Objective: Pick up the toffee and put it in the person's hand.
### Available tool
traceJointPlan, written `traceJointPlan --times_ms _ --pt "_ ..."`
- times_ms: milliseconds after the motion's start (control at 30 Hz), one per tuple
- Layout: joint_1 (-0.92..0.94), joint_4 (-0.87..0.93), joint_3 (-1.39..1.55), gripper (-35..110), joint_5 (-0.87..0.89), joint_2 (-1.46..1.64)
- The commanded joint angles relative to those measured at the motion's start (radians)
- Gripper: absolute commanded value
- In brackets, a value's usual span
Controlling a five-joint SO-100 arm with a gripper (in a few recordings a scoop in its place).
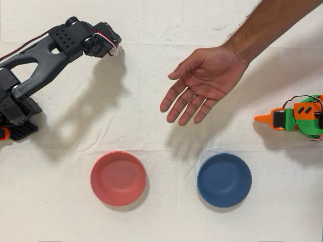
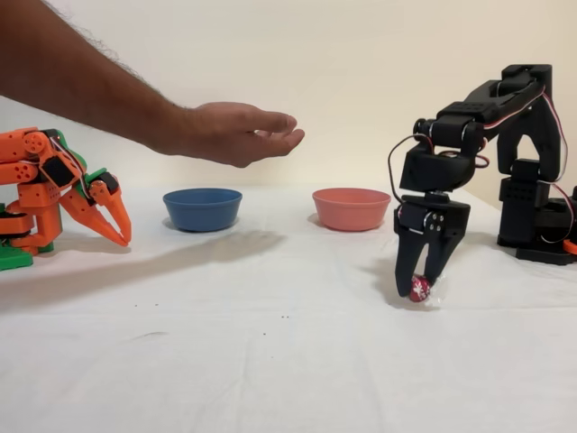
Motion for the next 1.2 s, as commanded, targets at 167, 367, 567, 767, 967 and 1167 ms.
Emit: traceJointPlan --times_ms 167,367,567,767,967,1167 --pt "0.043 0.002 0.044 16 -0.023 0.265" --pt "0.107 -0.009 0.103 16 -0.049 0.38" --pt "0.184 -0.025 0.172 16 -0.075 0.5" --pt "0.267 -0.06 0.23 16 -0.098 0.597" --pt "0.342 -0.109 0.255 16 -0.123 0.644" --pt "0.403 -0.153 0.242 16 -0.14 0.647"
